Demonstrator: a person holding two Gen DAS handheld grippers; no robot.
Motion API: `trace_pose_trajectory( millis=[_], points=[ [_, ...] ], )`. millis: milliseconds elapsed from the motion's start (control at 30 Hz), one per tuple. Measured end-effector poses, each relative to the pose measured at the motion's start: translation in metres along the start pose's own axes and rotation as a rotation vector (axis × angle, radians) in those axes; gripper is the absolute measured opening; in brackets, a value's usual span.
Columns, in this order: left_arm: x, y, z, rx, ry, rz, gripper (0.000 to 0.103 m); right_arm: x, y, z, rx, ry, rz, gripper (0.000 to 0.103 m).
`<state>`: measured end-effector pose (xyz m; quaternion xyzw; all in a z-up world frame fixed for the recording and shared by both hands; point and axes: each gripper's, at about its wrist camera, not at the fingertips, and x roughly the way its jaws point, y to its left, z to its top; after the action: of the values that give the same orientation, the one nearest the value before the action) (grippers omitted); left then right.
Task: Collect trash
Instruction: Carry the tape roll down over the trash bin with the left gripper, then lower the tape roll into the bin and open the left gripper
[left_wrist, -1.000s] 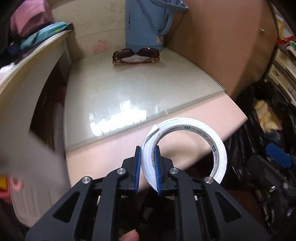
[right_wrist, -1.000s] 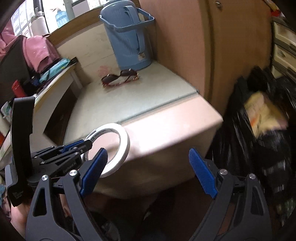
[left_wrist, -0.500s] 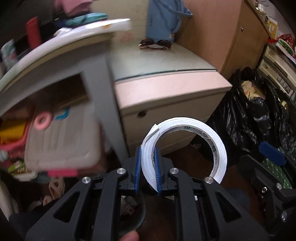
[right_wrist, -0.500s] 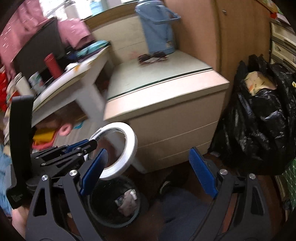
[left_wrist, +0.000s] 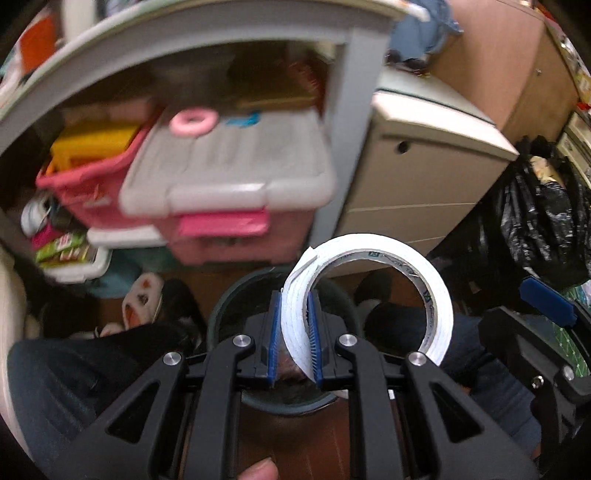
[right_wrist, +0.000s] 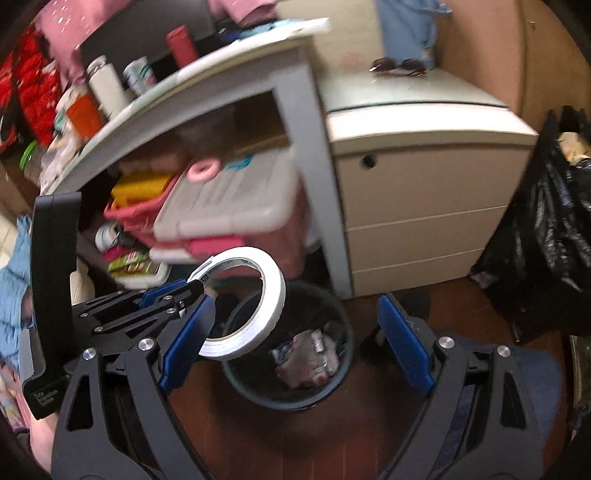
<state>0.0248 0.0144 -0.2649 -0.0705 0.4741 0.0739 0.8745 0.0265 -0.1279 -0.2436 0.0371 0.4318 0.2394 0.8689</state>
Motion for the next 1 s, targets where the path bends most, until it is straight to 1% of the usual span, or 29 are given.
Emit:
trace_pose_trajectory(
  millis=[167,367,567,867,1000],
  points=[
    [0.018,0.034,-0.027,-0.045,0.053,0.023,0.014,0.026,0.019,-0.018,-0.029,0.061,0.021,0.089],
    [0.047,0.055,-0.043,-0.081,0.113,0.027,0.014,0.055,0.028,-0.030,-0.052,0.127,0.016,0.089],
    [0.077,0.064,-0.048,-0.093,0.169,0.025,0.014,0.084,0.026,-0.036,-0.047,0.187,0.012,0.089],
    [0.124,0.071,-0.055,-0.106,0.263,0.041,0.014,0.131,0.019,-0.044,-0.022,0.275,0.012,0.089],
    [0.142,0.077,-0.057,-0.112,0.292,0.048,0.014,0.150,0.016,-0.046,-0.010,0.308,0.015,0.089]
  ],
)
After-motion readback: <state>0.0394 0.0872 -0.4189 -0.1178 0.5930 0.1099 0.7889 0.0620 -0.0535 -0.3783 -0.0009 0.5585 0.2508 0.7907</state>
